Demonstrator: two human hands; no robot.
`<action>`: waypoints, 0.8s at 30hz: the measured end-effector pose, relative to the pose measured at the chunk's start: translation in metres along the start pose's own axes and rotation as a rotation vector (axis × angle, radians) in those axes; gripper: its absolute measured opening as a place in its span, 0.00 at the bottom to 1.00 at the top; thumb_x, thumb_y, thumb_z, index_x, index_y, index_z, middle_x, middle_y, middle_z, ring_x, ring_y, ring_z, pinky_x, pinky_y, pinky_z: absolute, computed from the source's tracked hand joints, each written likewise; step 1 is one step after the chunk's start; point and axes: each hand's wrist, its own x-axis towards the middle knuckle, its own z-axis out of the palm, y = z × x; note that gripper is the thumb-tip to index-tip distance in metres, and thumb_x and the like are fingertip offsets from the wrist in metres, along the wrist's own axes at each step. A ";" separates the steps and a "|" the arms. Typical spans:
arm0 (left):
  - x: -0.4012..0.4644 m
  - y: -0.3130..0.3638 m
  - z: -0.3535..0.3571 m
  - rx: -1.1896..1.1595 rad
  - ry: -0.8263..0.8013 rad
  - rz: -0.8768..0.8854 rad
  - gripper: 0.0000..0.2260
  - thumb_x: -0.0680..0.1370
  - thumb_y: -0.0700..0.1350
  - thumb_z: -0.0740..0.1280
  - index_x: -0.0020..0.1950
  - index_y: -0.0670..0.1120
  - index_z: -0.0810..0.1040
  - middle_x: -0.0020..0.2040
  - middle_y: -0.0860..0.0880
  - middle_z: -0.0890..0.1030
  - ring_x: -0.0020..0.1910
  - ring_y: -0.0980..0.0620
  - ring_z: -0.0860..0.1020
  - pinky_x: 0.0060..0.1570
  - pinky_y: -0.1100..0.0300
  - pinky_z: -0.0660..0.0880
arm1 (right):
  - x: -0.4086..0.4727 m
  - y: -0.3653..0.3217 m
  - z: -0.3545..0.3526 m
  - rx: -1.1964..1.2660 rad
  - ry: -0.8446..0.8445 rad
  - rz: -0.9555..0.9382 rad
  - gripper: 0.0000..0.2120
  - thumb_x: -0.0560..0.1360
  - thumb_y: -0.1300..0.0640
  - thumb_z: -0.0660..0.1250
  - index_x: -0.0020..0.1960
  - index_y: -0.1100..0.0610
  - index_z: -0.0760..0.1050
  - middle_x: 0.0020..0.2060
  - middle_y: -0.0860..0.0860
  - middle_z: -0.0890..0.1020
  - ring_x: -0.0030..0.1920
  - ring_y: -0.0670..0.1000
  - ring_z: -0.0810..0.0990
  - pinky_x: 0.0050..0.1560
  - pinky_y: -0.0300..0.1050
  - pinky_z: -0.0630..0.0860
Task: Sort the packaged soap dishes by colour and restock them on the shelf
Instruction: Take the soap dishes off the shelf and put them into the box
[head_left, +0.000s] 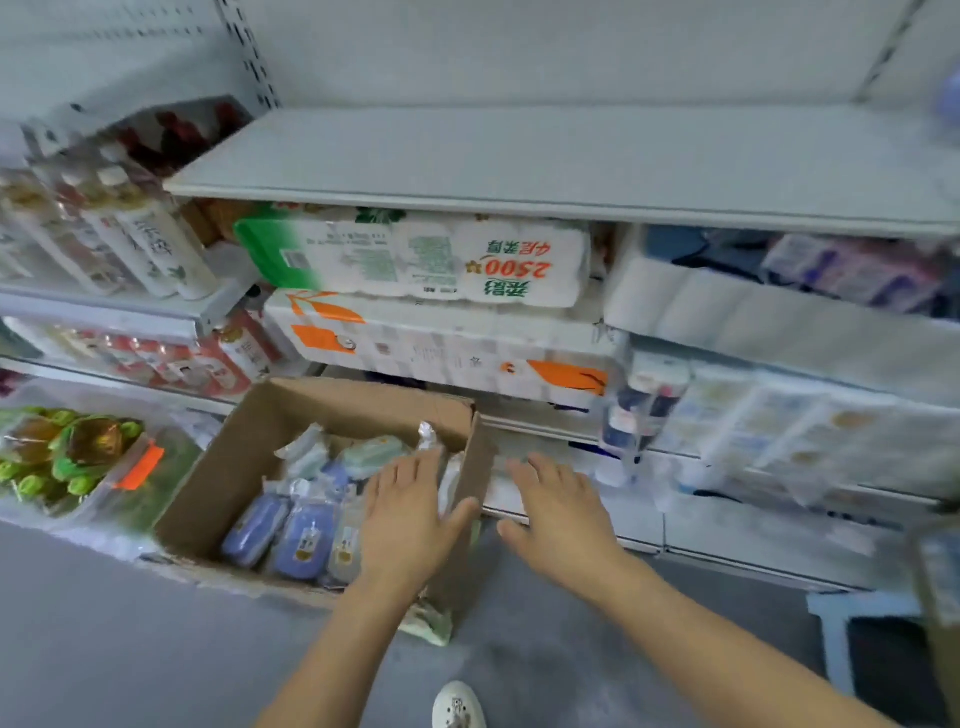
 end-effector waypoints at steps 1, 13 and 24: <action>-0.009 0.024 -0.003 -0.002 0.073 0.064 0.31 0.72 0.64 0.59 0.66 0.44 0.75 0.58 0.44 0.79 0.59 0.41 0.77 0.59 0.46 0.73 | -0.023 0.018 -0.018 -0.031 0.061 -0.011 0.29 0.77 0.45 0.61 0.76 0.50 0.58 0.74 0.52 0.62 0.72 0.56 0.62 0.71 0.54 0.60; -0.131 0.362 -0.018 -0.219 0.415 0.554 0.26 0.74 0.54 0.72 0.69 0.47 0.72 0.60 0.49 0.79 0.59 0.46 0.75 0.55 0.51 0.73 | -0.290 0.243 -0.179 -0.182 0.711 0.104 0.23 0.71 0.48 0.68 0.64 0.54 0.74 0.60 0.52 0.79 0.58 0.55 0.79 0.55 0.52 0.77; -0.140 0.593 0.014 -0.177 0.305 0.866 0.27 0.75 0.59 0.64 0.70 0.49 0.70 0.62 0.48 0.77 0.59 0.45 0.76 0.56 0.49 0.74 | -0.398 0.416 -0.272 -0.189 0.838 0.364 0.24 0.75 0.49 0.66 0.69 0.52 0.69 0.67 0.51 0.72 0.66 0.55 0.70 0.60 0.54 0.70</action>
